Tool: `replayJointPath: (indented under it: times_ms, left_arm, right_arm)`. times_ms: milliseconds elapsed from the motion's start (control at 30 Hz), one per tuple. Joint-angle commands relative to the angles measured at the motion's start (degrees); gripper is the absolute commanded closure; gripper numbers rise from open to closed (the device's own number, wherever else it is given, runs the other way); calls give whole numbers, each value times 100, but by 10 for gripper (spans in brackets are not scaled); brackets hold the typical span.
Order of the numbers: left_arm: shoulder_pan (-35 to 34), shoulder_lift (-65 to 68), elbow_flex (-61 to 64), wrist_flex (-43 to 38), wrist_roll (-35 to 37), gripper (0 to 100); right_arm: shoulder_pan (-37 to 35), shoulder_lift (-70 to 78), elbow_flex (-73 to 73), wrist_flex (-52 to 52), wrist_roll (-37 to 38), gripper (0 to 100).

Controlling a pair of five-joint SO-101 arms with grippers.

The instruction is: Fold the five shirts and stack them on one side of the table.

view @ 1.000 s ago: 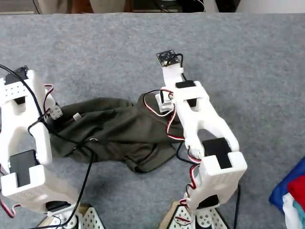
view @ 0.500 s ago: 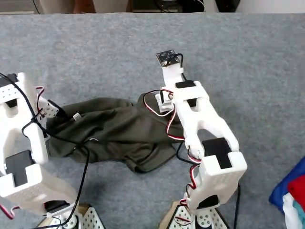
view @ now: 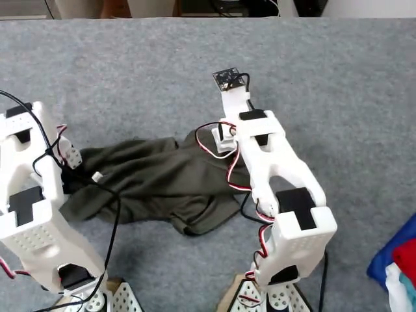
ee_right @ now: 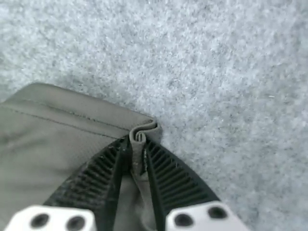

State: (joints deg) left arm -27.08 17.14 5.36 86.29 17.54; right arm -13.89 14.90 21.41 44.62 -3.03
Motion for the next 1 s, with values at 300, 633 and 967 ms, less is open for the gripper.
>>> replayJointPath:
  times_ms: [300, 633, 967]
  left_arm:
    - [-35, -75, -1371, 633, 18, 900]
    - [-26, -75, -1442, 879, 0, 725]
    - [-26, -75, -1442, 862, 0, 729]
  right_arm:
    - [-66, -136, 13, -79, 26, 995]
    - [-66, -136, 13, -79, 35, 995]
    - [-66, -136, 13, -79, 26, 995]
